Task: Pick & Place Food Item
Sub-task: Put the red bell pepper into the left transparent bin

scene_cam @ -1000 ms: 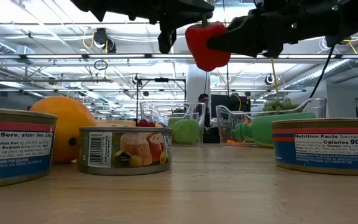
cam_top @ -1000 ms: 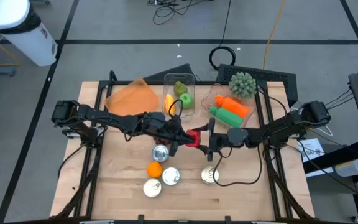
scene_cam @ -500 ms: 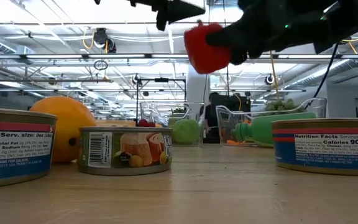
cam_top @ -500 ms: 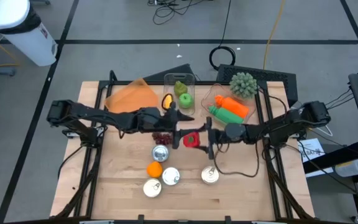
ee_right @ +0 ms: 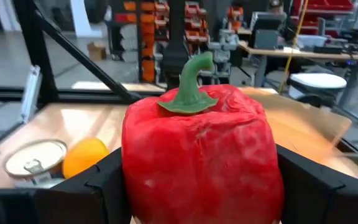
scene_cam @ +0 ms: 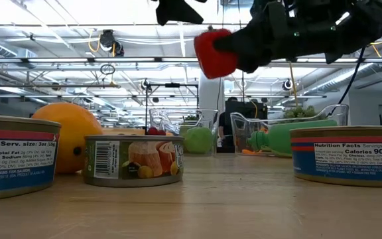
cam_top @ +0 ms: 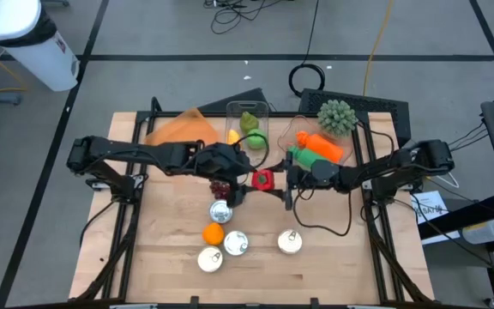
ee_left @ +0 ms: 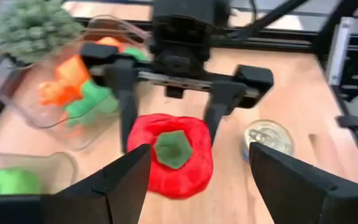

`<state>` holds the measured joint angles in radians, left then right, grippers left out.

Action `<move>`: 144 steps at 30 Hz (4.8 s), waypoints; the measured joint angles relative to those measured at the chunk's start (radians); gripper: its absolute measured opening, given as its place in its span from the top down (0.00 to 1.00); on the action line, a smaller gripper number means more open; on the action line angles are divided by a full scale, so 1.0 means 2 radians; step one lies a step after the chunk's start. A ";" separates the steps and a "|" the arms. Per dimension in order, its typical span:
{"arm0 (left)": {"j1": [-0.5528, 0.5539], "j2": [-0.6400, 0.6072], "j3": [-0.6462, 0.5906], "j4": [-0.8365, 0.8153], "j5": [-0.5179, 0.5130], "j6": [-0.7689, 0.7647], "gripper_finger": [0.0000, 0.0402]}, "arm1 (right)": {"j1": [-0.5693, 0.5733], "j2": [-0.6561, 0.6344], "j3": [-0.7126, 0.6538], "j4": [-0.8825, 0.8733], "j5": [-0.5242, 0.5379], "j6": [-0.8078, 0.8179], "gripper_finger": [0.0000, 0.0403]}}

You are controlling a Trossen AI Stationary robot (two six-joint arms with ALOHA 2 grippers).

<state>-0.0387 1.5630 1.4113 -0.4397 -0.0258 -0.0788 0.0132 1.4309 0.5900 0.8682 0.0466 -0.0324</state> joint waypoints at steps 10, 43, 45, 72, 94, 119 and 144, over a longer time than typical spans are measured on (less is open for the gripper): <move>0.003 0.033 0.000 -0.001 -0.010 0.011 0.41 | 0.001 0.035 0.002 0.022 0.000 0.020 0.31; 0.028 0.045 0.000 0.019 -0.021 0.002 0.99 | 0.001 0.027 0.001 0.011 -0.008 0.009 0.22; 0.033 0.031 0.000 0.018 -0.030 0.007 0.99 | 0.001 0.010 -0.001 0.001 -0.009 0.006 0.18; 0.051 0.002 0.000 0.003 -0.097 -0.046 0.65 | 0.041 0.028 0.037 -0.182 -0.010 -0.040 0.11; 0.045 0.027 0.000 -0.016 -0.075 -0.051 0.42 | -0.009 0.164 0.105 -0.233 -0.060 -0.095 0.23; 0.002 0.027 -0.003 -0.009 -0.048 -0.035 0.47 | 0.018 -0.105 0.012 -0.181 0.097 -0.089 0.31; 0.003 0.028 -0.017 0.010 -0.051 -0.031 0.73 | 0.040 -0.102 0.011 -0.127 0.095 -0.122 0.31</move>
<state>-0.0334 1.6180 1.3769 -0.4193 -0.1268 -0.1417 0.0940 1.2263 0.6123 0.6151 0.2363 -0.2758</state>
